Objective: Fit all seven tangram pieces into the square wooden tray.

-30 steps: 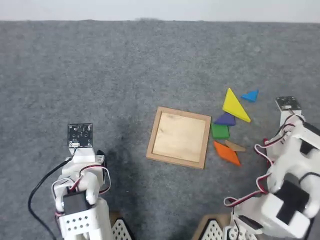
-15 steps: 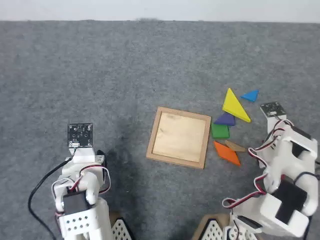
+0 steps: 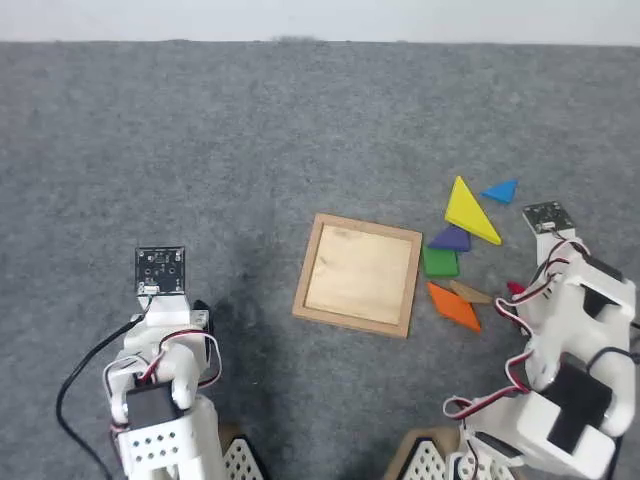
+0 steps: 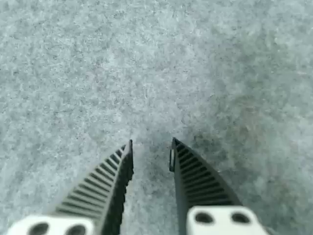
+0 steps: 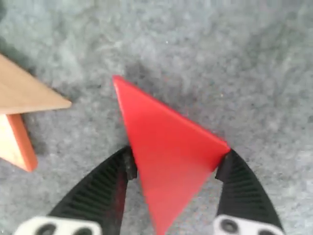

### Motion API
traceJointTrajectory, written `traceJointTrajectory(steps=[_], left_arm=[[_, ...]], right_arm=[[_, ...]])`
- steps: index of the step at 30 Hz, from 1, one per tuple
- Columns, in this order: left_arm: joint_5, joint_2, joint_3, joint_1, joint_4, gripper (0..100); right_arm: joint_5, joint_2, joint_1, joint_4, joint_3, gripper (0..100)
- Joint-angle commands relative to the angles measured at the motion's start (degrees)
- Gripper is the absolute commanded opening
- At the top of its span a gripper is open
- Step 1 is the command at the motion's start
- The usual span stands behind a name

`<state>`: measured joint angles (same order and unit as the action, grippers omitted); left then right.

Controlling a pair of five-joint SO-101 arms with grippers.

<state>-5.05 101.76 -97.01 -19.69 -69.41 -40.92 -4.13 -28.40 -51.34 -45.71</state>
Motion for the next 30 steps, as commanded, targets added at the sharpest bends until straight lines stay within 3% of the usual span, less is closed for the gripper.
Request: traceJointTrajectory(steps=[1,6,21,30], left_arm=[[-0.6,-0.1,0.5,-0.2,-0.4,12],[-0.6,-0.1,0.5,-0.2,-0.4,12],[-0.6,-0.1,0.5,-0.2,-0.4,12],[-0.6,-0.1,0.5,-0.2,-0.4,12]], right_arm=[[-1.0,0.5,0.9,-0.8,0.5,15.5],[1.5,-4.4,0.7,-1.0,0.6,3.7],[1.6,-18.2,0.7,-8.1,0.6,3.4],[2.0,-19.4,2.3,-8.1,2.7,2.4]])
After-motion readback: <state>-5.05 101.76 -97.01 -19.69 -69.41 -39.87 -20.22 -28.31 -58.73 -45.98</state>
